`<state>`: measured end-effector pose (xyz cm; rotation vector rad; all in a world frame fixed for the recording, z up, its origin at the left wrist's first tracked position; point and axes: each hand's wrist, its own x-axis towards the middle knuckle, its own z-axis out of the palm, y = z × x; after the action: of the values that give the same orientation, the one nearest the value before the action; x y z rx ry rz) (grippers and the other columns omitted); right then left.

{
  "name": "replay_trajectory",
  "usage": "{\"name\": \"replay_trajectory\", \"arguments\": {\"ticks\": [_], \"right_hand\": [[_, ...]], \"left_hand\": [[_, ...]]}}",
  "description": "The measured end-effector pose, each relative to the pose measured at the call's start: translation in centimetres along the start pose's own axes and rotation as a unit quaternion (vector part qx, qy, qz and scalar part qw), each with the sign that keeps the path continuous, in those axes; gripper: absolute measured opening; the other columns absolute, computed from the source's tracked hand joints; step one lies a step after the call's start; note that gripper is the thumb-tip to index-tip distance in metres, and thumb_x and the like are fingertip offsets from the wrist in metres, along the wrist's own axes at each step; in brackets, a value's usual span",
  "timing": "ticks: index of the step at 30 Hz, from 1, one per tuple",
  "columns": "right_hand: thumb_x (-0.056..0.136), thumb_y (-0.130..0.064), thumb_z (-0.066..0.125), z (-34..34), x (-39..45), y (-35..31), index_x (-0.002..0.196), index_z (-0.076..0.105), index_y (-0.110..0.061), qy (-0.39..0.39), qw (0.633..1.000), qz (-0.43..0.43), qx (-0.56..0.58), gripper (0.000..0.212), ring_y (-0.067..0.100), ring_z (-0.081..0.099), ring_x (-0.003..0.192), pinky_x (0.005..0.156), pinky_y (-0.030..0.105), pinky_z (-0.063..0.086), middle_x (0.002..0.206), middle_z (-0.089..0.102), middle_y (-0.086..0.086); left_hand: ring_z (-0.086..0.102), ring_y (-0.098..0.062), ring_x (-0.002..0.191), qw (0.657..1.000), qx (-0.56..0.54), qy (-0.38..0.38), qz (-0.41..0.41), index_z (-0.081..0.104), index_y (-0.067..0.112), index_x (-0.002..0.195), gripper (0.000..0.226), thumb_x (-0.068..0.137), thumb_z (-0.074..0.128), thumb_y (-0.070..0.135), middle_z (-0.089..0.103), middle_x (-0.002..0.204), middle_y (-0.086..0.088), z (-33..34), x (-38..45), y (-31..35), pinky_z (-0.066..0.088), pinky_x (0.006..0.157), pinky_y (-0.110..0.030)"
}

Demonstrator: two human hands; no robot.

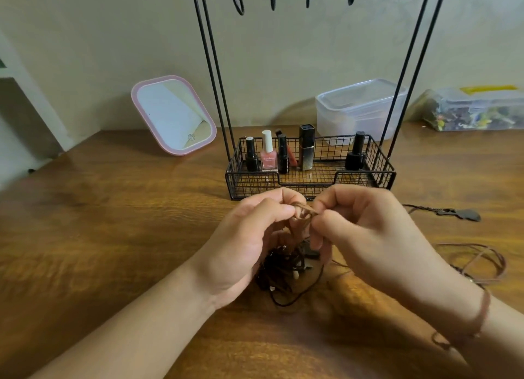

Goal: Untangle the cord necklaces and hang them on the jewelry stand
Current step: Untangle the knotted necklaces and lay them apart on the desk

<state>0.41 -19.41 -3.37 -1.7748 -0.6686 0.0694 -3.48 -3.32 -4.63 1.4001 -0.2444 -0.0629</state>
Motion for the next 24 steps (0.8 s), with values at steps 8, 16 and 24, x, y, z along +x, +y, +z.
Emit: {"name": "replay_trajectory", "arguments": {"ticks": [8, 16, 24], "right_hand": [[0.065, -0.013, 0.065, 0.8, -0.4, 0.1, 0.067, 0.062, -0.018, -0.057, 0.966, 0.039, 0.249, 0.006, 0.013, 0.051, 0.050, 0.043, 0.020, 0.030, 0.062, 0.061, 0.013], [0.081, -0.021, 0.056, 0.9, 0.0, 0.3, 0.077, 0.058, -0.016, -0.101, 0.980, 0.080, 0.154, 0.007, 0.011, 0.038, 0.053, 0.047, 0.020, 0.029, 0.073, 0.061, 0.008], [0.069, -0.023, 0.049, 0.9, 0.1, 0.9, 0.072, 0.057, -0.019, -0.100, 0.960, 0.140, 0.220, 0.009, 0.017, 0.039, 0.061, 0.052, 0.029, 0.024, 0.070, 0.044, 0.008]], "left_hand": [[0.055, -0.019, 0.075, 0.999, 0.019, -0.020, -0.029, 0.055, 0.003, 0.092, 0.022, 0.079, 0.049, 0.020, 0.059, 0.072, 0.001, -0.7, 0.1, 0.1, 0.044, 0.074, -0.036], [0.056, -0.011, 0.058, 0.988, 0.086, 0.127, 0.026, 0.056, 0.007, 0.084, 0.024, 0.101, 0.040, 0.013, 0.058, 0.062, -0.006, 0.5, 0.3, -0.1, 0.049, 0.057, -0.020], [0.043, -0.011, 0.045, 0.964, 0.124, 0.225, 0.065, 0.049, 0.006, 0.087, 0.015, 0.100, 0.043, 0.009, 0.054, 0.065, -0.009, 1.1, 0.7, -1.8, 0.034, 0.039, -0.020]]}}
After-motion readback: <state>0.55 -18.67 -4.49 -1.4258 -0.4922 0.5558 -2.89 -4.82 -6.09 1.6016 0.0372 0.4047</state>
